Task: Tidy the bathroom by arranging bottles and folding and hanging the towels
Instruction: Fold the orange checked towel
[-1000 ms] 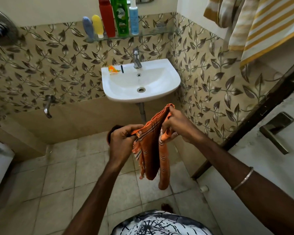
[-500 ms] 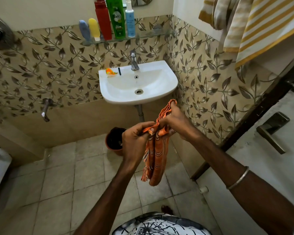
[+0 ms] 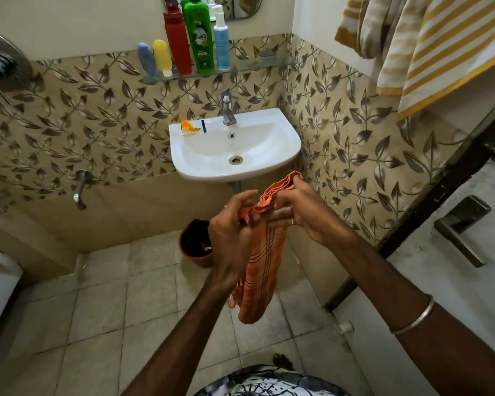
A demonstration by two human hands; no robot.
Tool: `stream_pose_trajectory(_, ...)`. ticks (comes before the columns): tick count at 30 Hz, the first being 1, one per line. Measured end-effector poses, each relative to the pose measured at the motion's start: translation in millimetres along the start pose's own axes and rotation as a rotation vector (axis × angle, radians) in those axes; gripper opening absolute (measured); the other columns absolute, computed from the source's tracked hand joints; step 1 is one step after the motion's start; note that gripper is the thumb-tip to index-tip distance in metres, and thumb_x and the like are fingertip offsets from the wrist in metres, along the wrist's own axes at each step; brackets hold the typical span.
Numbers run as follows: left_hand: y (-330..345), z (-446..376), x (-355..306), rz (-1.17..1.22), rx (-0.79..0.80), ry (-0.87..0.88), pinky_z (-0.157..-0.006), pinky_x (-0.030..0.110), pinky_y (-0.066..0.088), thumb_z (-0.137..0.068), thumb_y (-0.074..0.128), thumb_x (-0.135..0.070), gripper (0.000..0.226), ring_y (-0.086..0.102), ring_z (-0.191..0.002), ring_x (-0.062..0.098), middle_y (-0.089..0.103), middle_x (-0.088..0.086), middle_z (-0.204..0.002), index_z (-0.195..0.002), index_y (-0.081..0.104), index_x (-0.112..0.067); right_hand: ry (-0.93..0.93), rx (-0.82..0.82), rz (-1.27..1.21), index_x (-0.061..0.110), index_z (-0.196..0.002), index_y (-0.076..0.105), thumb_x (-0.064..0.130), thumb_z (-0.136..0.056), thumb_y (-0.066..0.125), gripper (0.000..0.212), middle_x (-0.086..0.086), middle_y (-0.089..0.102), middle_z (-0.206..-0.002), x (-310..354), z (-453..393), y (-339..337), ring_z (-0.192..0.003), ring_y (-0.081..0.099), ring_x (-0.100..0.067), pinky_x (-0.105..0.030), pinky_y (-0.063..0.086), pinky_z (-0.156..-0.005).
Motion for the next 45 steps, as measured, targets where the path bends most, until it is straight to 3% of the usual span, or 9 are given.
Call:
stream_pose_trajectory(6, -9.1, -18.6, 10.1, 0.210, 0.056, -0.132, -0.074, 0.034, 0.062, -0.082, 0.068, 0.007, 0.047, 0.070, -0.090, 0.011, 0.071, -0.007, -0.097, -0.121, 0.066, -0.019, -0.365, -0.366, 0.297, 0.021, -0.149, 0.036, -0.009, -0.079, 0.070, 0.083, -0.002, 0.058, -0.113, 15.9, 1.0, -45.2, -0.104, 0.064, -0.019, -0.029, 0.060, -0.071)
stream_pose_trajectory(10, -18.6, -26.5, 1.8, 0.351, 0.142, -0.153, -0.075, 0.030, 0.061, -0.086, 0.066, 0.007, 0.043, 0.070, -0.095, 0.014, 0.071, 0.001, -0.101, -0.119, 0.064, -0.021, -0.149, -0.061, 0.029, 0.023, -0.155, 0.029, -0.017, -0.071, 0.071, 0.103, -0.009, 0.053, -0.141, -15.4, -22.5, -43.1, -0.128, 0.053, -0.028, -0.035, 0.054, -0.088)
stream_pose_trajectory(13, -34.2, -33.2, 4.5, 0.466, 0.198, -0.192, -0.079, 0.033, 0.059, -0.086, 0.063, 0.009, 0.045, 0.069, -0.095, 0.018, 0.071, 0.002, -0.098, -0.120, 0.064, -0.020, -0.144, 0.113, 0.034, 0.007, -0.125, 0.065, -0.006, -0.066, 0.081, 0.062, -0.012, 0.073, -0.116, -16.0, -20.8, -28.5, -0.117, 0.065, -0.034, -0.047, 0.056, -0.094)
stream_pose_trajectory(19, -55.2, -40.4, 42.5, 0.841, 0.365, -0.342, -0.084, 0.034, 0.058, -0.071, 0.079, -0.004, 0.079, 0.067, -0.105, 0.022, 0.069, 0.007, -0.113, -0.142, 0.047, -0.021, -0.287, 0.245, -0.021, 0.003, -0.101, 0.073, -0.002, -0.062, 0.081, 0.040, -0.007, 0.077, -0.096, 21.9, -2.1, 9.2, -0.095, 0.073, -0.025, -0.036, 0.060, -0.074)
stream_pose_trajectory(25, -32.7, -7.0, 84.3, 0.461, 0.681, -0.487, -0.085, 0.033, 0.056, -0.046, 0.093, -0.026, 0.082, 0.069, -0.109, 0.018, 0.074, -0.002, -0.114, -0.120, 0.059, -0.016, -0.313, 0.382, -0.060, 0.011, -0.092, 0.074, -0.008, -0.067, 0.076, 0.032, -0.003, 0.077, -0.093, 53.8, 5.4, 33.2, -0.095, 0.073, -0.023, -0.039, 0.060, -0.080)
stream_pose_trajectory(29, -23.2, -11.9, 73.6, 0.491, 0.593, -0.437, -0.097, 0.047, 0.053, -0.062, 0.084, -0.020, 0.054, 0.066, -0.116, 0.023, 0.070, 0.004, -0.122, -0.112, 0.069, -0.034, -0.303, 0.329, -0.087, 0.008, -0.100, 0.071, -0.001, -0.072, 0.075, 0.030, -0.005, 0.075, -0.096, 72.0, 1.2, 17.8, -0.095, 0.072, -0.025, -0.041, 0.060, -0.085)
stream_pose_trajectory(34, -13.5, -37.7, 35.2, 0.539, 0.345, -0.339, -0.079, 0.033, 0.059, -0.072, 0.082, -0.005, 0.027, 0.074, -0.097, 0.022, 0.078, 0.003, -0.099, -0.095, 0.077, -0.018, -0.244, 0.280, -0.414, 0.005, -0.127, 0.061, 0.029, -0.093, 0.057, 0.042, -0.014, 0.070, -0.119, 66.7, -2.3, -10.3, -0.111, 0.068, -0.030, -0.043, 0.060, -0.089)
stream_pose_trajectory(39, -5.9, -60.8, 6.3, 0.527, 0.235, -0.305, -0.077, 0.032, 0.060, -0.081, 0.074, -0.001, 0.026, 0.075, -0.095, 0.022, 0.078, 0.004, -0.100, -0.106, 0.071, -0.007, -0.177, 0.265, -0.337, 0.011, -0.131, 0.063, 0.061, -0.070, 0.079, 0.081, -0.021, 0.062, -0.134, 4.7, -3.5, -29.8, -0.125, 0.060, -0.037, -0.054, 0.052, -0.100)
stream_pose_trajectory(45, -15.0, -76.6, 4.5, 0.518, 0.221, -0.391, -0.085, 0.049, 0.060, -0.080, 0.078, -0.007, 0.030, 0.075, -0.094, 0.031, 0.076, 0.015, -0.102, -0.108, 0.070, -0.001, -0.170, 0.170, -0.245, 0.007, -0.116, 0.072, 0.041, -0.062, 0.090, 0.067, -0.017, 0.071, -0.121, -15.5, -3.6, -18.0, -0.113, 0.069, -0.030, -0.037, 0.060, -0.090)
Point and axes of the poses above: each hand's wrist, its own z-axis away from the middle knuckle, its own y-axis out of the palm, x = y × z, the point moved 8 cm from there along -z, towards the middle knuckle
